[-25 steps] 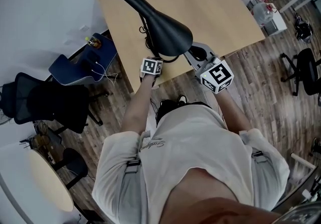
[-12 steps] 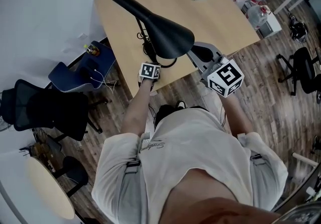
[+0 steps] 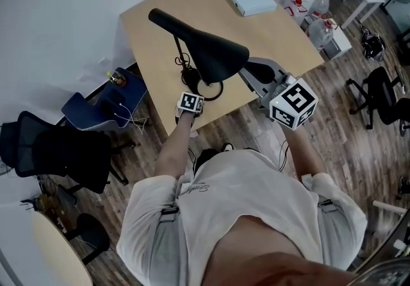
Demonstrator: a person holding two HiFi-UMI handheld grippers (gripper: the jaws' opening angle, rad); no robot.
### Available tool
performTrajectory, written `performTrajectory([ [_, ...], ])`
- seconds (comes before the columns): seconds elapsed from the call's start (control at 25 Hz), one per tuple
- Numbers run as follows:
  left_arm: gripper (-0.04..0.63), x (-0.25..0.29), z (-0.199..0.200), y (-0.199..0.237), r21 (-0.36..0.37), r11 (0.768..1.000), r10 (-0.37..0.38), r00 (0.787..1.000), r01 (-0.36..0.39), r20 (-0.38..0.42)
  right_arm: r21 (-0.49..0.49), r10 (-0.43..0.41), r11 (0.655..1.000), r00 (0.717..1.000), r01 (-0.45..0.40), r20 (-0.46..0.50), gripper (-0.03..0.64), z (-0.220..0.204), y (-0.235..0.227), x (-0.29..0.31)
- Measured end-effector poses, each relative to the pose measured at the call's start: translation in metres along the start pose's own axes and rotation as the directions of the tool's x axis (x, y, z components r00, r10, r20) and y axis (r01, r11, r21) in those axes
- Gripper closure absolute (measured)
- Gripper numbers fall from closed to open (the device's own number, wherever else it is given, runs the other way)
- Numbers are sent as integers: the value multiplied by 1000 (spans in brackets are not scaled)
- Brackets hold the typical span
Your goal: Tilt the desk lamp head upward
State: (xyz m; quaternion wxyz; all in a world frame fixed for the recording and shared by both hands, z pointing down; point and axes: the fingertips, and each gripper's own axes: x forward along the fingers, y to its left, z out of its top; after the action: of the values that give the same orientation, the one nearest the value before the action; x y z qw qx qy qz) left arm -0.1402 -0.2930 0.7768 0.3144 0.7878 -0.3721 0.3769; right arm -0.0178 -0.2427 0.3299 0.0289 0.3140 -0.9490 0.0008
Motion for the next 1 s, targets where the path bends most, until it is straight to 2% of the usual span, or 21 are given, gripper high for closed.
performTrajectory([
  [0.24, 581, 0, 1, 1, 39, 999, -3, 1000, 4, -31, 35, 15, 999, 999, -16, 29, 623, 25, 1, 2],
  [0.56, 581, -1, -2, -6, 43, 999, -21, 997, 24, -72, 1, 25, 1000, 1000, -25, 16, 623, 52, 8, 9],
  [0.84, 581, 0, 2, -3, 64, 998, -5, 997, 10, -71, -24, 16, 1000, 1000, -16, -5, 623, 76, 5, 13],
  [1.0, 581, -2, -3, -15, 38, 997, -57, 993, 62, -108, -59, 16, 998, 1000, -17, -15, 623, 87, 2, 18],
])
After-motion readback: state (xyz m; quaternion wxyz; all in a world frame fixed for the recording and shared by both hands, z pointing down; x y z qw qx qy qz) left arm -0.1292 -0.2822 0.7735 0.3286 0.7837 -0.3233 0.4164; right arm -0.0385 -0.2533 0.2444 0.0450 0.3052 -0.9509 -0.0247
